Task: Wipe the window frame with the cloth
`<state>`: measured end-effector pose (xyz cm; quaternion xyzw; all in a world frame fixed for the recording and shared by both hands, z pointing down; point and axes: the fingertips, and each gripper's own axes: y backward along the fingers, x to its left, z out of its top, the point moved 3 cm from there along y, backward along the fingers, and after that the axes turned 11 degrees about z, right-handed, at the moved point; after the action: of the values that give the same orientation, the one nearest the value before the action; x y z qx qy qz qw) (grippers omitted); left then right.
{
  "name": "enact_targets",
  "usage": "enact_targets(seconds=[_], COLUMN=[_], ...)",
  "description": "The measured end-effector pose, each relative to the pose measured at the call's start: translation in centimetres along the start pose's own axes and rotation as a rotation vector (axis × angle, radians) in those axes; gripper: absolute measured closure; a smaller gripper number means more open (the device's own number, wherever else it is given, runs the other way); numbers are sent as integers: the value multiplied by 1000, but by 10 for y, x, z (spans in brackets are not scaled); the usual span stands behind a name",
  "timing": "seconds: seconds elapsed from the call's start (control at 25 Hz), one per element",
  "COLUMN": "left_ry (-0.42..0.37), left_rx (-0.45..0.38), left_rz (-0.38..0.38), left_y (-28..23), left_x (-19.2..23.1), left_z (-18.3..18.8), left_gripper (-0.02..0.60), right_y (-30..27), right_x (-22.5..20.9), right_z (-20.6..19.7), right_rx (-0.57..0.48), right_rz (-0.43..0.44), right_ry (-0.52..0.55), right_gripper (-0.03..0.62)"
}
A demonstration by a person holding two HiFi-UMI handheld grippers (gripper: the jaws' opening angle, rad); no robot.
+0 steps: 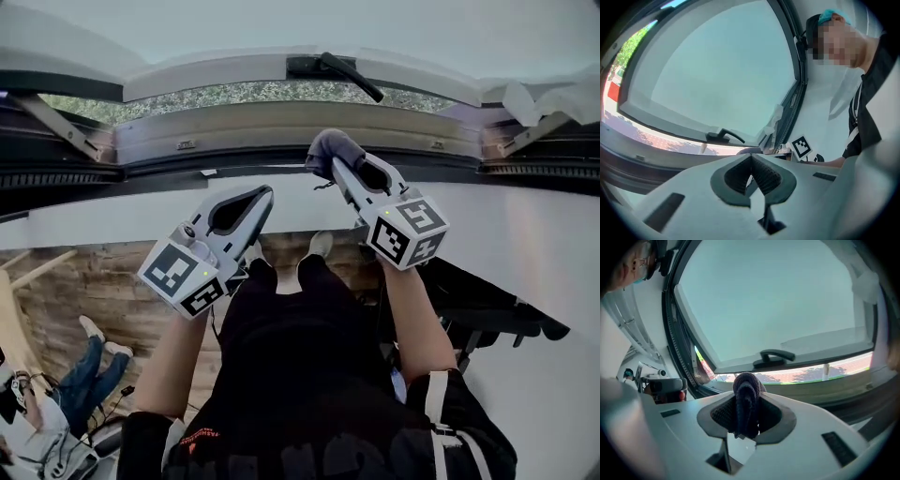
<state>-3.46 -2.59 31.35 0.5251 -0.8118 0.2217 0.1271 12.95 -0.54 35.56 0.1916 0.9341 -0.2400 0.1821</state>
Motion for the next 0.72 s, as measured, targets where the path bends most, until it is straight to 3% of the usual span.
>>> enact_targets(seconds=[0.72], left_ry=[-64], left_rx=[118], left_rz=[-197], left_y=[-125], left_x=[-118], left_z=[-33], left_gripper=[563], right_y=[189], right_x=[-149], right_z=[-12], right_rx=[-130], right_rz=[-329], right_ry=[-87], right_gripper=[496])
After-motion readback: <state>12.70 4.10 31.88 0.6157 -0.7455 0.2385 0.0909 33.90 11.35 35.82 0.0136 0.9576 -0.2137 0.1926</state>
